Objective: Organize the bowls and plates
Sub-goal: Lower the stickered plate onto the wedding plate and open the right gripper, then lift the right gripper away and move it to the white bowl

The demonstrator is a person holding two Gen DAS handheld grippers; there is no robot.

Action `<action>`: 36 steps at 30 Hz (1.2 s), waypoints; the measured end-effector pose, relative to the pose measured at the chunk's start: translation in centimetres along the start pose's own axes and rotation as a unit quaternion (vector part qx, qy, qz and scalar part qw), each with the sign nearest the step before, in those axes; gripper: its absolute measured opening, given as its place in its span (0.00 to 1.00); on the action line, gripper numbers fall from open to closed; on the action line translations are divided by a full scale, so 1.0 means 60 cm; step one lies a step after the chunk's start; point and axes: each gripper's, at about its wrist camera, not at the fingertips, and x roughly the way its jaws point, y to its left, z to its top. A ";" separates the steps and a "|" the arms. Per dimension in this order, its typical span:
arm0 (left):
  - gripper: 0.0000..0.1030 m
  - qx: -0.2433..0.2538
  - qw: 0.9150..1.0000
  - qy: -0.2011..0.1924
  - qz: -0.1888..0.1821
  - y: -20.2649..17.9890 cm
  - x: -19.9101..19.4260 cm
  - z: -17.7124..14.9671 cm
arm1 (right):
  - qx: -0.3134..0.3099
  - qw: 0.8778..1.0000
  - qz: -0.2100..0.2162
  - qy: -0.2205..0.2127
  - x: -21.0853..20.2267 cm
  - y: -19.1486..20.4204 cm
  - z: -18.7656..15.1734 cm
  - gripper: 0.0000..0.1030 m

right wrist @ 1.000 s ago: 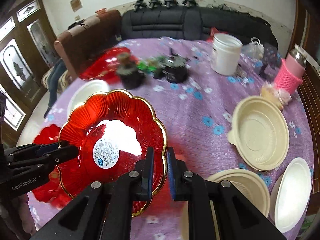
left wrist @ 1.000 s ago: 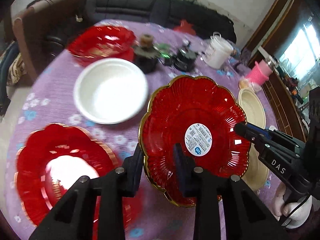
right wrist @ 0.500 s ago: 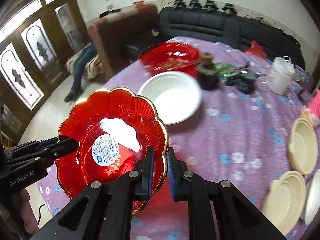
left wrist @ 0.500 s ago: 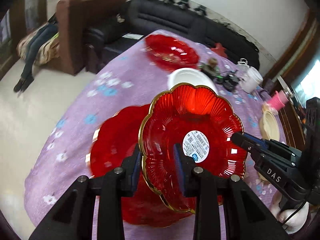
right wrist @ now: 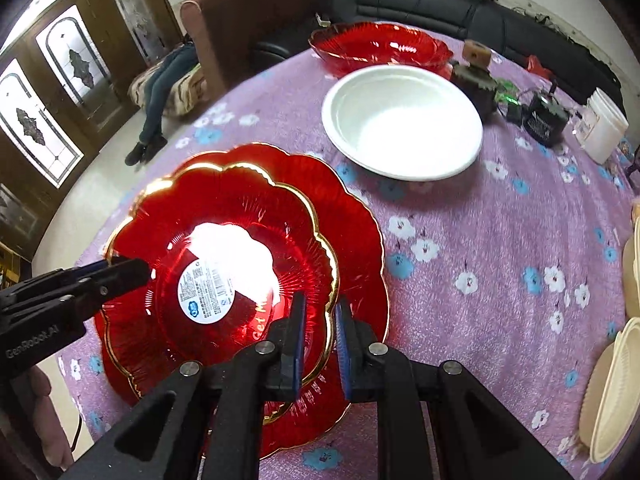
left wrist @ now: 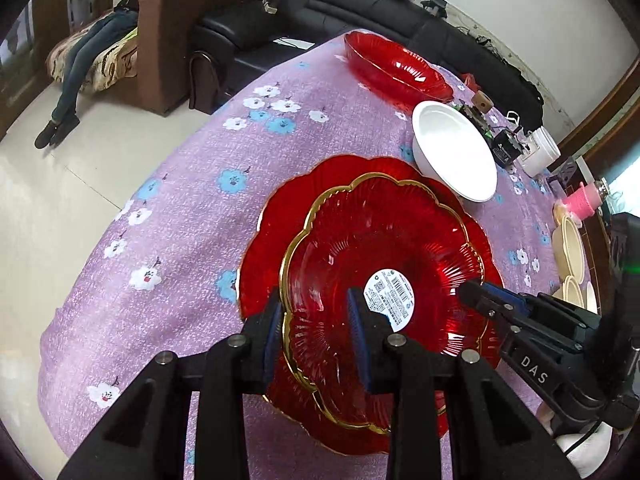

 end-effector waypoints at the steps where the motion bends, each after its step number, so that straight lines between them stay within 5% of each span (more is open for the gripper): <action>1: 0.30 0.003 1.000 0.003 0.001 -0.001 0.004 0.000 | 0.003 1.000 0.001 0.001 0.000 0.000 -0.002 0.15; 8: 0.37 0.050 0.997 -0.025 0.055 -0.025 0.004 0.001 | -0.001 1.000 -0.007 -0.001 0.007 0.010 -0.001 0.16; 10: 0.51 0.066 0.994 -0.046 0.076 -0.033 -0.009 0.003 | -0.016 0.999 -0.027 -0.009 0.009 0.020 -0.002 0.16; 14: 0.60 0.089 0.988 -0.075 0.100 -0.046 -0.032 0.008 | -0.034 0.998 -0.044 -0.015 0.012 0.033 -0.004 0.16; 25: 0.66 0.076 0.983 -0.148 0.075 -0.058 -0.104 -0.001 | 0.004 0.994 -0.004 -0.108 -0.043 0.013 -0.010 0.27; 27: 0.71 0.075 0.977 -0.180 0.084 -0.064 -0.125 -0.007 | 0.004 0.991 -0.005 -0.135 -0.069 0.009 -0.015 0.33; 31: 0.88 0.050 0.951 -0.276 0.127 -0.068 -0.182 -0.024 | -0.019 0.979 -0.017 -0.200 -0.131 0.011 -0.032 0.45; 33: 0.97 0.038 0.932 -0.332 0.144 -0.070 -0.215 -0.037 | -0.035 0.969 -0.035 -0.242 -0.170 0.012 -0.052 0.63; 36: 1.00 0.038 0.915 -0.376 0.142 -0.073 -0.247 -0.050 | -0.049 0.948 -0.076 -0.304 -0.217 0.011 -0.084 0.86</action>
